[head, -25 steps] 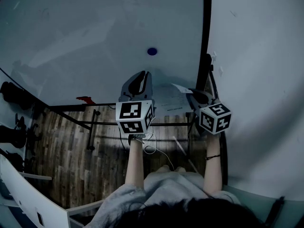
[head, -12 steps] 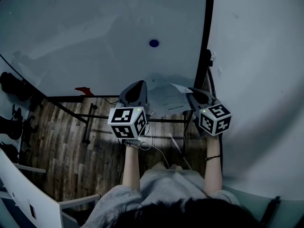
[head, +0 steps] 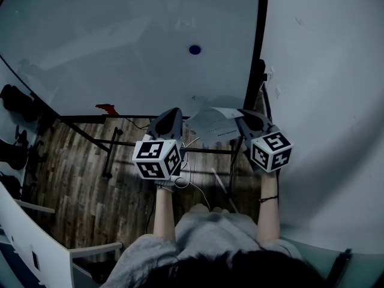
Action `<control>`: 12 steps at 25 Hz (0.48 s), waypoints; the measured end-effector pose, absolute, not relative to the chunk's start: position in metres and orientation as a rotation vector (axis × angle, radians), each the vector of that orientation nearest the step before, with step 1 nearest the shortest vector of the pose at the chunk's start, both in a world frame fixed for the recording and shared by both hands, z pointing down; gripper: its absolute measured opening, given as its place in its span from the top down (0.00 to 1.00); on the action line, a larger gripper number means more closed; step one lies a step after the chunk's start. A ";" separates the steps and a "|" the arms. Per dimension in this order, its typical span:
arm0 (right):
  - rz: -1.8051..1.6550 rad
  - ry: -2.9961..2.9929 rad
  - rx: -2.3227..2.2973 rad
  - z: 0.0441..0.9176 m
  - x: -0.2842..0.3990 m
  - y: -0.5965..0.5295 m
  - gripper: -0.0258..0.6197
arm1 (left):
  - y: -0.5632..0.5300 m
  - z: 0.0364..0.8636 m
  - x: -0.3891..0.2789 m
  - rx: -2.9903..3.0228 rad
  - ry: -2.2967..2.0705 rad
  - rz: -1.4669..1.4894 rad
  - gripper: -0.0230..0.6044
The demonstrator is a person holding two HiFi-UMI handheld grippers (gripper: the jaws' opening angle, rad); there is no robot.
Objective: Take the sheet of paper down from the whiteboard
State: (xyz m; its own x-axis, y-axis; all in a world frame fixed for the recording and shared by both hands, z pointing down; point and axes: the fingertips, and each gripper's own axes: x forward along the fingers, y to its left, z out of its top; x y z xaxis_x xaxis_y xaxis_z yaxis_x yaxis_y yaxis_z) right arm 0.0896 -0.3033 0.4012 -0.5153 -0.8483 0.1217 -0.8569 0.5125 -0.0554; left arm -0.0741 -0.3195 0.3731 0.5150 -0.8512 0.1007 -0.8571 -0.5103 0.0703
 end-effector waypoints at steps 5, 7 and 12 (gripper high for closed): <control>0.138 -2.679 1.490 0.397 0.089 -0.302 0.96 | -0.316 0.371 -0.074 2.633 -1.516 0.060 0.95; 0.135 -2.682 1.486 0.398 0.089 -0.302 0.96 | -0.314 0.371 -0.074 2.631 -1.522 0.051 0.95; 0.147 -2.683 1.486 0.402 0.091 -0.302 0.96 | -0.313 0.372 -0.075 2.629 -1.534 0.051 0.95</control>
